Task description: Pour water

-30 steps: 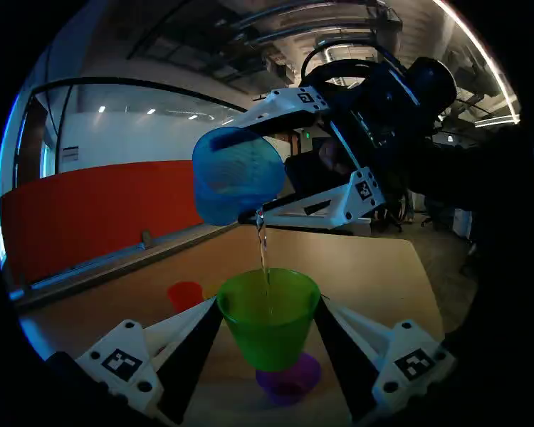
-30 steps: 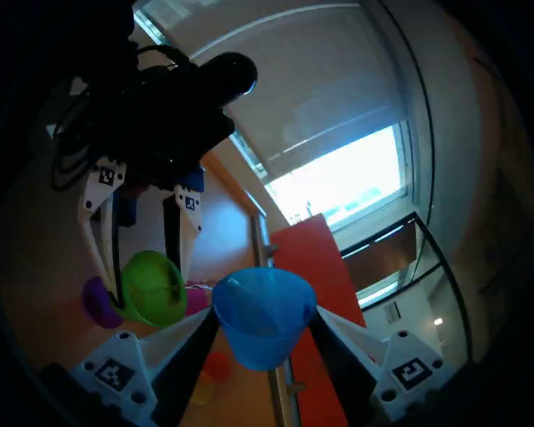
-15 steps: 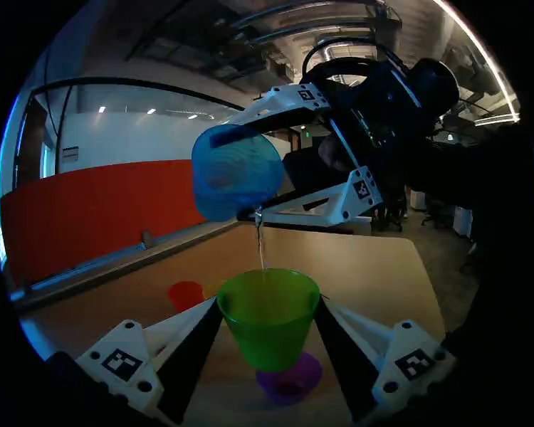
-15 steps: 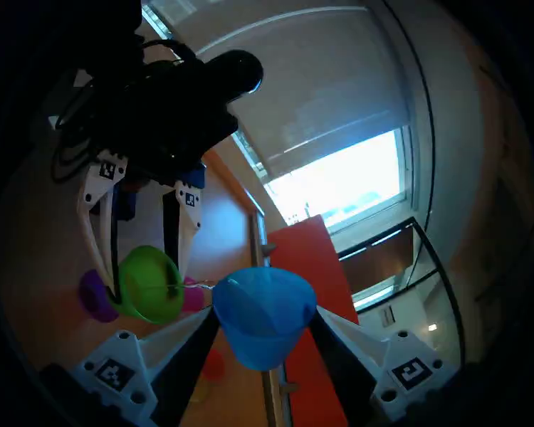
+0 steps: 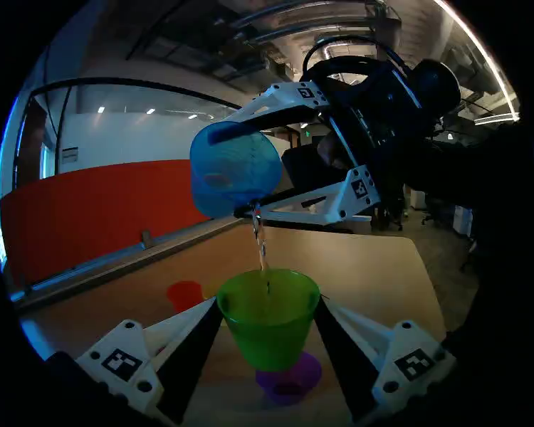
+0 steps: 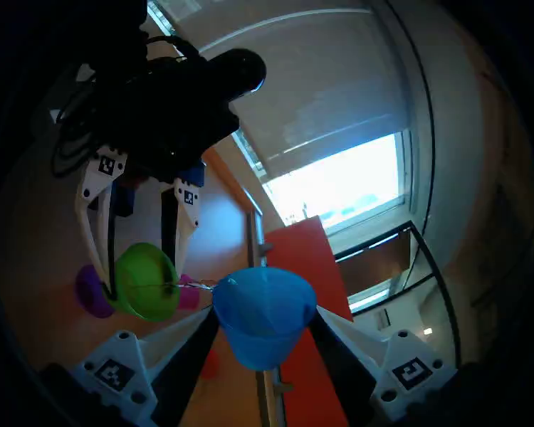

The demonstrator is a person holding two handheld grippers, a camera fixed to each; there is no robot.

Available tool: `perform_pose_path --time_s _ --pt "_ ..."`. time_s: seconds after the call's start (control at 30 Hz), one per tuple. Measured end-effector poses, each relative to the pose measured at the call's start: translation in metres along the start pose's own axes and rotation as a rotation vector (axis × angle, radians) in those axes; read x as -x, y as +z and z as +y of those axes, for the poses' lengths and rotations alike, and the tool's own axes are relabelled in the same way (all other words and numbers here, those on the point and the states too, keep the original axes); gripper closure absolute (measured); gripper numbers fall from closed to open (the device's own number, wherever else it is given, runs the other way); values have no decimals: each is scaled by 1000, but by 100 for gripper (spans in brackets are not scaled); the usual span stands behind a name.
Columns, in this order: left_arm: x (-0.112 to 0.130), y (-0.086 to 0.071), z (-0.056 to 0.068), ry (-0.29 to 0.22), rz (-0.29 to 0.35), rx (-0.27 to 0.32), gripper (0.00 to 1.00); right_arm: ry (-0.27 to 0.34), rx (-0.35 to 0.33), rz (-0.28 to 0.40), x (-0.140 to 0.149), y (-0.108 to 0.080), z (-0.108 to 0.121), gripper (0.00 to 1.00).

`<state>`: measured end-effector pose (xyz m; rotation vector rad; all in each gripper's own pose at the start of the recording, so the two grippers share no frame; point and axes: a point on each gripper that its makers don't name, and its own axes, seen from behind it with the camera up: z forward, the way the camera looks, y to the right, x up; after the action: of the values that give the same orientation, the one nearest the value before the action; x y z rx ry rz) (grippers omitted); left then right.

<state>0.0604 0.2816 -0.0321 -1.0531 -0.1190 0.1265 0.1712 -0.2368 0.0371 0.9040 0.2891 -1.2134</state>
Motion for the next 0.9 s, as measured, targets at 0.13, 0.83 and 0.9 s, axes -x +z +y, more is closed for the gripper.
perform_pose_path --time_s 0.13,0.83,0.9 --pt "0 0 1 1 0 1 13 -6 2 0 1 1 1 10" --pt "0 1 2 7 -3 1 13 -37 8 -4 2 1 4 10" --pt "0 1 2 7 -3 1 13 -42 9 -4 2 2 4 10"
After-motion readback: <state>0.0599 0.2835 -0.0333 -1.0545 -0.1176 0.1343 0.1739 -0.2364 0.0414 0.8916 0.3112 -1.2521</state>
